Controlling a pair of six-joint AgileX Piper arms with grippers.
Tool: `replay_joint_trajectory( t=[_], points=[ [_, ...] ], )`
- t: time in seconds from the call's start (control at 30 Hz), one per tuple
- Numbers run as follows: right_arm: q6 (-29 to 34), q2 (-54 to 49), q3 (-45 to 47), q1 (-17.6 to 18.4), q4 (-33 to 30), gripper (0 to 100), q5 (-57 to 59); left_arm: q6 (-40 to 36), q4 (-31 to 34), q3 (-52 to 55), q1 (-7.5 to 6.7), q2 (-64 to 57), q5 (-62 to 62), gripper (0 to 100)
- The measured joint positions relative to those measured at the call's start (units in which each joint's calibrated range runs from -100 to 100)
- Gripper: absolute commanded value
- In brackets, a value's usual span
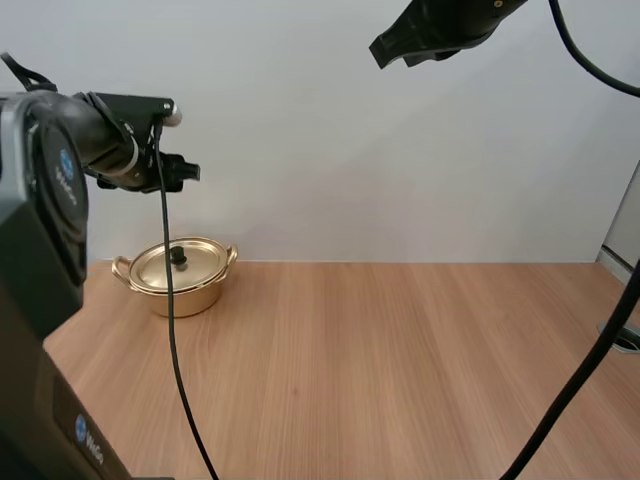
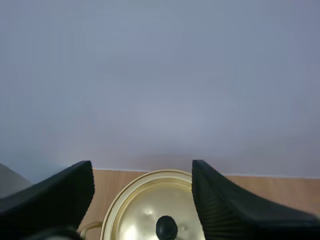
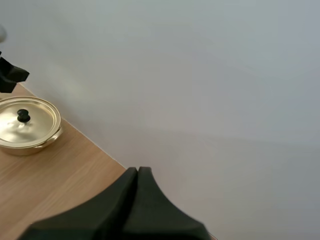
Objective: Open the pot, put the car inside, and close it
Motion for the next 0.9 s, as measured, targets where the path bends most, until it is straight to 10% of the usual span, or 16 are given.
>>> replay_joint_trajectory(
  t=[0.37, 0.9],
  points=[
    [-0.35, -4.24, 17.16, 0.0, 2.41, 0, -19.08, -9.14, -4.1, 6.46, 0.0, -21.27, 21.23, 64],
    [-5.5, -17.65, 49.12, 0.0, 12.83, 0, -60.96, -5.49, -1.59, 38.0, 0.0, -52.32, 18.25, 64]
  ],
)
